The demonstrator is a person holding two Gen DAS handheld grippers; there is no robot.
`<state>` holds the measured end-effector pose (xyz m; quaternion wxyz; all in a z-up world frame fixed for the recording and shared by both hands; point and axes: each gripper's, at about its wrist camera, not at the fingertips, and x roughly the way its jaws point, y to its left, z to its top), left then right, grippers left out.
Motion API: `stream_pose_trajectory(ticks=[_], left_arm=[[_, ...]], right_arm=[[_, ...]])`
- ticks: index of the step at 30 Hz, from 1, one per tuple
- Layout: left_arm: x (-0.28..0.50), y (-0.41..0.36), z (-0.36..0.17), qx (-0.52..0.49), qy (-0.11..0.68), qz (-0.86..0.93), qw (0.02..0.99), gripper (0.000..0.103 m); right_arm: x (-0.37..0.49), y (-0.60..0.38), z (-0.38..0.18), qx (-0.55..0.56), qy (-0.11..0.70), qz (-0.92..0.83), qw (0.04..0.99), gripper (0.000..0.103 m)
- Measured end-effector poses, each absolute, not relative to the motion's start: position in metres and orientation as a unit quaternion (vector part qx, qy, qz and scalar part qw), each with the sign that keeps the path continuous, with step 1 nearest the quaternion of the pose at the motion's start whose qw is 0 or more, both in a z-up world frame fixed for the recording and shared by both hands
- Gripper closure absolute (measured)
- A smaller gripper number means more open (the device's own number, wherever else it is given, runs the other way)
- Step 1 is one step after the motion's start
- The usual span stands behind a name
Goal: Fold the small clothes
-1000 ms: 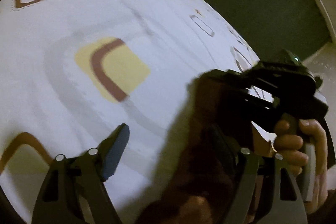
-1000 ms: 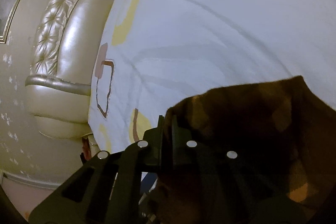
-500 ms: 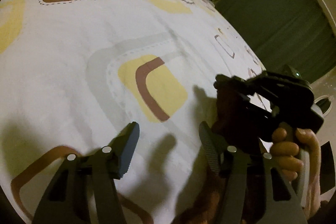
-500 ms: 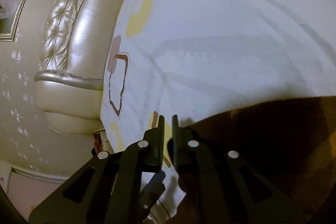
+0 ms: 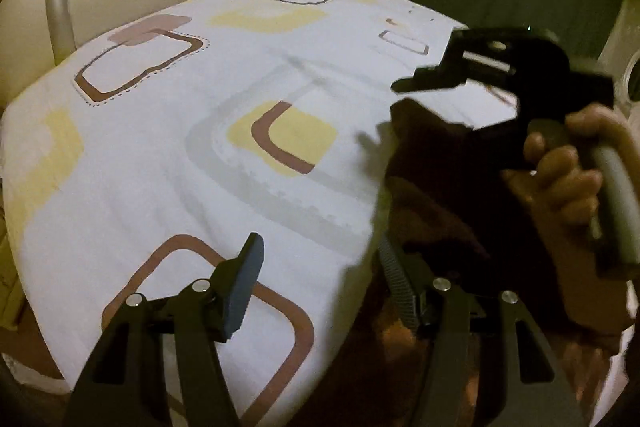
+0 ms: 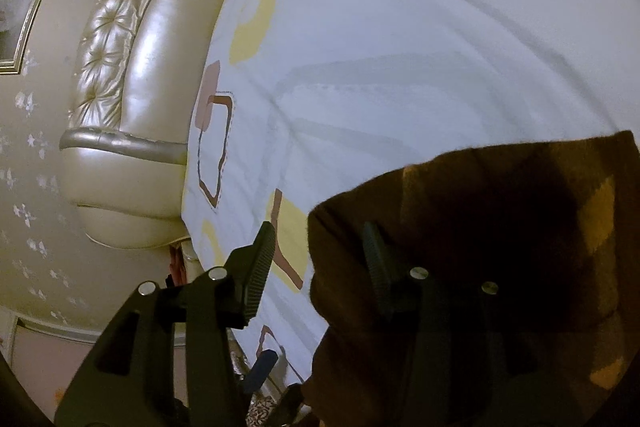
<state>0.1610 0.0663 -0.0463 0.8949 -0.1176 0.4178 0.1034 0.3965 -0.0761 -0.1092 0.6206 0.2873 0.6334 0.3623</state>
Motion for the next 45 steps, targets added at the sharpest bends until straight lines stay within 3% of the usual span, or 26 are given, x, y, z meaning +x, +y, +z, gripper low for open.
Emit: stream_pose_trajectory(ticks=[17,19,20,21,23,31,37,38,41,43,45], left_arm=[[0.186,0.073,-0.064,-0.125,0.428,0.087,0.891,0.043],[0.188,0.075,-0.064,-0.125,0.425,0.094,0.892,0.056],[0.189,0.077,-0.064,-0.120,0.425,0.103,0.891,0.085],[0.189,0.080,-0.065,-0.118,0.428,0.114,0.889,0.099],[0.187,0.094,-0.067,-0.151,0.429,0.116,0.883,0.103],[0.175,0.095,-0.059,-0.185,0.430,0.064,0.881,0.103],[0.172,0.063,-0.046,-0.130,0.405,0.011,0.905,0.102],[0.173,0.061,-0.047,-0.126,0.404,0.009,0.906,0.100],[0.179,0.055,-0.053,-0.116,0.413,-0.004,0.903,0.081],[0.181,0.055,-0.055,-0.118,0.413,-0.009,0.903,0.080],[0.181,0.051,-0.052,-0.106,0.407,-0.024,0.907,0.070]], right_arm=[[0.395,-0.070,-0.109,0.282,0.638,0.360,0.620,0.062],[0.395,-0.069,-0.110,0.280,0.639,0.357,0.621,0.075],[0.394,-0.067,-0.111,0.275,0.642,0.355,0.621,0.083],[0.394,-0.066,-0.110,0.271,0.643,0.355,0.622,0.092],[0.394,-0.065,-0.110,0.270,0.641,0.356,0.624,0.095],[0.398,-0.063,-0.108,0.272,0.633,0.354,0.632,0.096],[0.398,-0.067,-0.112,0.281,0.637,0.354,0.625,0.096],[0.397,-0.067,-0.112,0.279,0.637,0.353,0.626,0.096],[0.398,-0.067,-0.112,0.281,0.635,0.355,0.625,0.096],[0.397,-0.068,-0.112,0.282,0.636,0.356,0.624,0.096],[0.398,-0.068,-0.112,0.281,0.636,0.357,0.624,0.096]])
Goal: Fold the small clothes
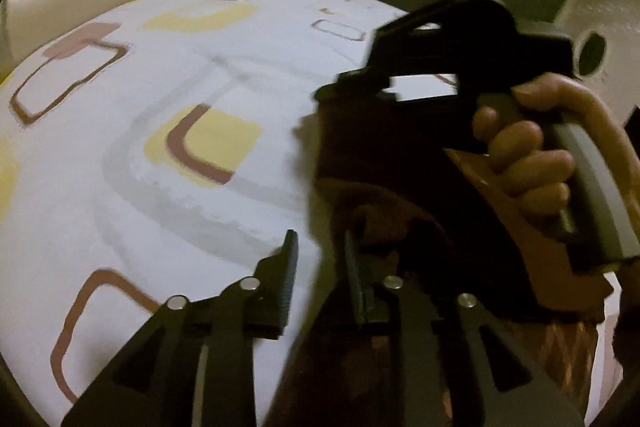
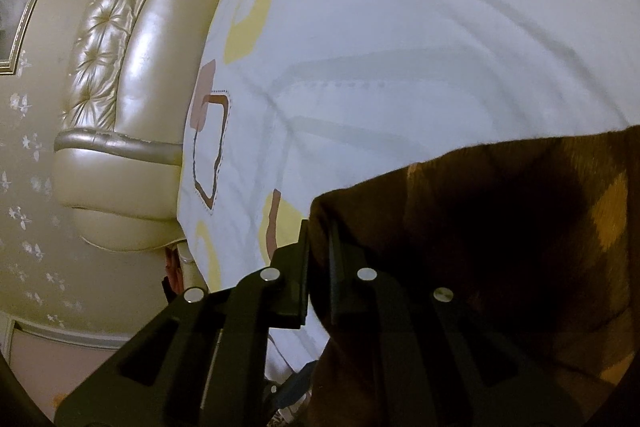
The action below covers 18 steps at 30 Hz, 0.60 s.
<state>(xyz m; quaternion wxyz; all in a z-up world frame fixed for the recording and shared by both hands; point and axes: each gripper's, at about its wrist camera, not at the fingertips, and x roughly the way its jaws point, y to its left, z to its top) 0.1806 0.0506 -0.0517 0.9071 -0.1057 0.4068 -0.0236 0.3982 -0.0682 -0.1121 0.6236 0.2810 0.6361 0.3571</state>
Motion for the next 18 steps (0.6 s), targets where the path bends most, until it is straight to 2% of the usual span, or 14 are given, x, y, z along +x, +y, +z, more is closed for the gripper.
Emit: stream_pose_trajectory(ticks=[2,11,16,18], left_arm=[[0.180,0.047,-0.050,-0.088,0.399,-0.021,0.912,0.063],[0.177,0.057,-0.045,-0.109,0.397,-0.007,0.911,0.041],[0.179,0.054,-0.049,-0.098,0.404,-0.004,0.910,0.040],[0.175,0.058,-0.044,-0.111,0.399,-0.009,0.910,0.033]], right_arm=[[0.399,-0.069,-0.112,0.282,0.636,0.357,0.623,0.096],[0.400,-0.069,-0.110,0.280,0.636,0.360,0.623,0.095],[0.400,-0.068,-0.111,0.277,0.637,0.361,0.622,0.094],[0.399,-0.068,-0.111,0.278,0.638,0.360,0.622,0.094]])
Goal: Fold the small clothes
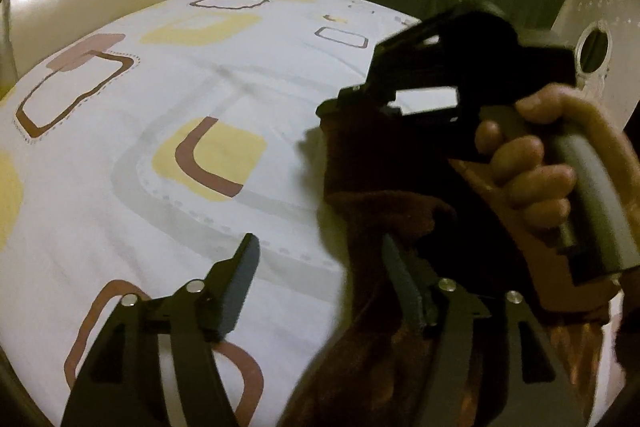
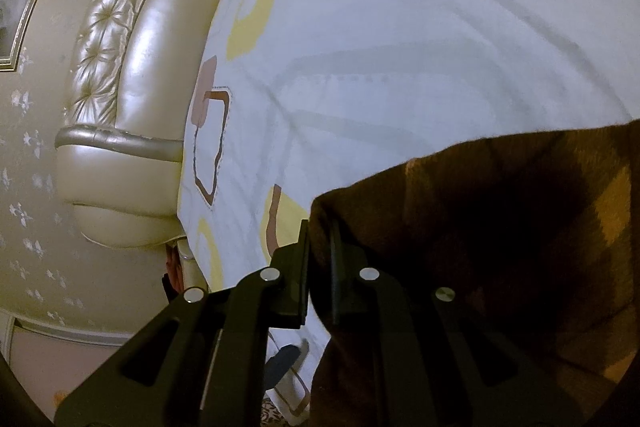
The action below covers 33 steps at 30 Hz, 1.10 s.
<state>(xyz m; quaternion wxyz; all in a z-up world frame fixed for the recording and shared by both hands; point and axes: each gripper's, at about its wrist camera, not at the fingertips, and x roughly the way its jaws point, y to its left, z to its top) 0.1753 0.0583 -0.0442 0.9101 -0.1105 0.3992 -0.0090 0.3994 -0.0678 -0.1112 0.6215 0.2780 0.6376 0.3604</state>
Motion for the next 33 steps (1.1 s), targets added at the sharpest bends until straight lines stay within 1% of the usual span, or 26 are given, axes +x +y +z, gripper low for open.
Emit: stream_pose_trajectory(ticks=[1,2,3,10,15,21,22,23,24,25,27,29,33], left_arm=[[0.174,0.060,-0.041,-0.113,0.395,-0.009,0.912,0.031],[0.173,0.061,-0.039,-0.113,0.392,-0.007,0.913,0.026],[0.171,0.062,-0.037,-0.111,0.387,-0.005,0.915,0.025],[0.168,0.064,-0.031,-0.135,0.397,-0.037,0.907,0.025],[0.172,0.050,-0.039,-0.088,0.404,-0.031,0.910,0.025],[0.189,0.050,-0.055,-0.086,0.424,-0.005,0.902,0.026],[0.190,0.051,-0.056,-0.089,0.425,-0.001,0.901,0.030],[0.192,0.053,-0.058,-0.090,0.429,0.001,0.899,0.048],[0.193,0.054,-0.059,-0.090,0.434,0.002,0.896,0.062],[0.194,0.055,-0.061,-0.089,0.436,0.004,0.895,0.068],[0.193,0.057,-0.061,-0.095,0.438,0.000,0.894,0.090],[0.191,0.062,-0.061,-0.110,0.434,-0.011,0.894,0.096],[0.189,0.081,-0.061,-0.144,0.433,0.006,0.890,0.097]], right_arm=[[0.400,-0.067,-0.111,0.277,0.637,0.361,0.622,0.094],[0.399,-0.067,-0.111,0.277,0.637,0.361,0.622,0.094],[0.399,-0.067,-0.111,0.278,0.637,0.361,0.622,0.093],[0.398,-0.066,-0.111,0.276,0.638,0.360,0.622,0.093],[0.396,-0.066,-0.113,0.276,0.638,0.360,0.622,0.093],[0.393,-0.065,-0.116,0.279,0.639,0.359,0.621,0.093],[0.393,-0.065,-0.116,0.280,0.639,0.359,0.621,0.093],[0.393,-0.065,-0.117,0.281,0.639,0.358,0.620,0.093],[0.393,-0.065,-0.117,0.280,0.639,0.358,0.620,0.093],[0.392,-0.065,-0.117,0.280,0.639,0.358,0.620,0.092],[0.392,-0.064,-0.117,0.278,0.639,0.359,0.620,0.092],[0.392,-0.063,-0.117,0.273,0.639,0.360,0.622,0.094],[0.393,-0.059,-0.110,0.266,0.627,0.369,0.633,0.096]])
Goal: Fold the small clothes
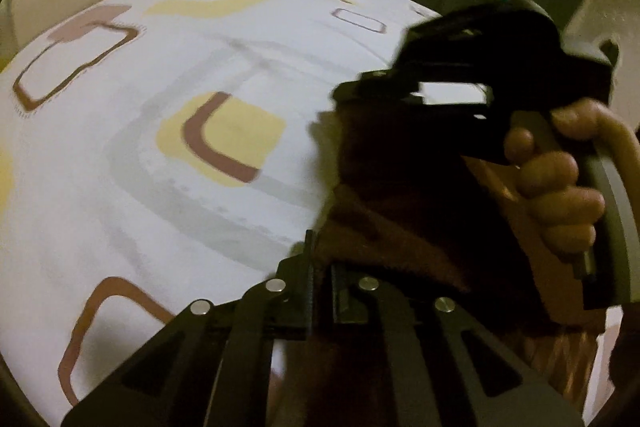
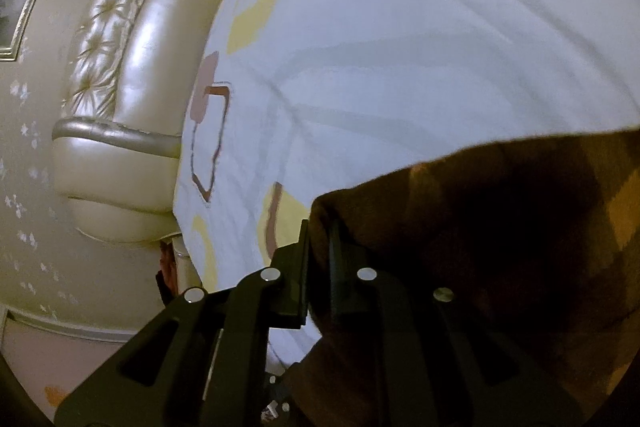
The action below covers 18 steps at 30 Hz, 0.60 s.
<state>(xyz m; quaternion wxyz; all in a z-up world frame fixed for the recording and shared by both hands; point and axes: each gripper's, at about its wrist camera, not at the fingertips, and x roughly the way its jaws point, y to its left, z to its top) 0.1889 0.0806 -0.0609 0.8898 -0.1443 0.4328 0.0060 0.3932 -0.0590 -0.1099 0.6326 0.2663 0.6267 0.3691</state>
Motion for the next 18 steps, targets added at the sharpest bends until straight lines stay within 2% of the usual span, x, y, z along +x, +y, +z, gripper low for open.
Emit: stream_pose_trajectory(ticks=[5,12,18], left_arm=[[0.185,0.090,-0.059,-0.161,0.426,0.015,0.890,0.097],[0.185,0.098,-0.066,-0.172,0.434,0.021,0.884,0.097],[0.189,0.107,-0.069,-0.184,0.441,-0.004,0.878,0.090]], right_arm=[[0.396,-0.046,-0.109,0.261,0.621,0.375,0.637,0.097],[0.398,-0.035,-0.136,0.259,0.635,0.353,0.636,0.097],[0.391,-0.065,-0.115,0.296,0.613,0.361,0.637,0.085]])
